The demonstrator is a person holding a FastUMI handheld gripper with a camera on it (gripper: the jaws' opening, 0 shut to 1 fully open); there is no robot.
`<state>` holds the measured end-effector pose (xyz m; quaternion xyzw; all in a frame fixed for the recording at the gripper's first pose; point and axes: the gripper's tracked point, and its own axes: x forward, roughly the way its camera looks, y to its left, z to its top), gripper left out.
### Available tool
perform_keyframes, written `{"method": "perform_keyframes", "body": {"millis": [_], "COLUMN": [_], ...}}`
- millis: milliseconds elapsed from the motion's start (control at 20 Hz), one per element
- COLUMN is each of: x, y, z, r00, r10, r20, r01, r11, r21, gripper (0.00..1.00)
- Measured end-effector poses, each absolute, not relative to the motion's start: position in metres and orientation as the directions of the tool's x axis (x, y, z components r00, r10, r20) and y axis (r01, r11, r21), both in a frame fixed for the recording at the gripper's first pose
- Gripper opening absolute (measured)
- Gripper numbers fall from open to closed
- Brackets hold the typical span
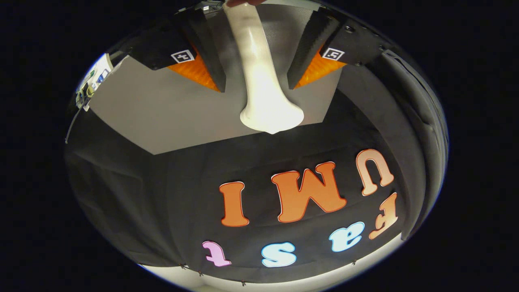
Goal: Iron the clothes twice with a garment steamer, once on the left side and once on the right side.
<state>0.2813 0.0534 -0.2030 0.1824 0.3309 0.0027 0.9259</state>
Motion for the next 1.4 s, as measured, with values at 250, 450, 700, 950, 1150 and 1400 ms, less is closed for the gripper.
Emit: {"method": "perform_keyframes", "body": {"millis": [250, 450, 700, 950, 1150, 1400], "x": [0.294, 0.299, 0.287, 0.278, 0.253, 0.203], "y": [0.054, 0.064, 0.068, 0.048, 0.05, 0.056], "z": [-0.213, -0.219, -0.22, -0.199, -0.175, -0.17], "r00": [0.767, 0.765, 0.744, 0.809, 0.891, 0.926], "r10": [0.105, 0.086, 0.039, -0.083, -0.059, -0.093], "r20": [-0.632, -0.638, -0.667, -0.582, -0.45, -0.366], "r01": [0.097, 0.077, 0.051, 0.128, 0.139, 0.135], "r11": [0.956, 0.972, 0.992, 0.991, 0.98, 0.987], "r21": [0.277, 0.223, 0.115, 0.037, 0.146, 0.09], "gripper": [0.93, 0.65, 0.53, 0.45, 0.44, 0.44]}}
